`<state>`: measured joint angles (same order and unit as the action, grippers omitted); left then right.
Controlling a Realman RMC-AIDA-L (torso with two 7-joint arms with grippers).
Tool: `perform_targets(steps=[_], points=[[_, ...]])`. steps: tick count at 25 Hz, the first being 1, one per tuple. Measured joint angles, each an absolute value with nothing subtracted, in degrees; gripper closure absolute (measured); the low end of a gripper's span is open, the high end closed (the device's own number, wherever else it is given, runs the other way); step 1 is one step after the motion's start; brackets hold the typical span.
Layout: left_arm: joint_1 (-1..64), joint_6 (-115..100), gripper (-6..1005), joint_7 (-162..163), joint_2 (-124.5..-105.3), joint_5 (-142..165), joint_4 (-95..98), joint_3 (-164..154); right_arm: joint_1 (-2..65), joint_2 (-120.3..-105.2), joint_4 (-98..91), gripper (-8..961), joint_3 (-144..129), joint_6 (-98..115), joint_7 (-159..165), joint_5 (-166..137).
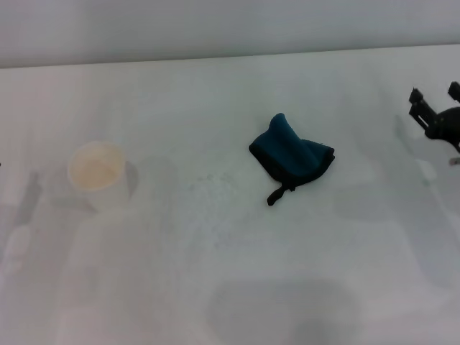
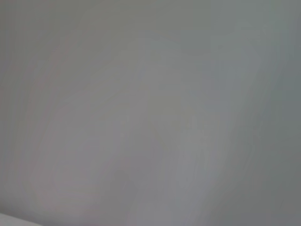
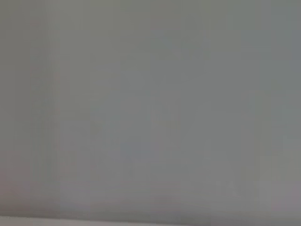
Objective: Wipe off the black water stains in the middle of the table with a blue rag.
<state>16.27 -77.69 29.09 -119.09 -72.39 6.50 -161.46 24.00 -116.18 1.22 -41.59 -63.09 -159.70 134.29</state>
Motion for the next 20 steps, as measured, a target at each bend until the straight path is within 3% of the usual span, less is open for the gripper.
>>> perform_targets(steps=[20], points=[[18.61, -73.95, 111, 27.77, -119.31, -76.18, 7.21, -161.51, 22.60, -116.11, 3.72, 189, -40.57, -64.47, -151.90, 134.57]])
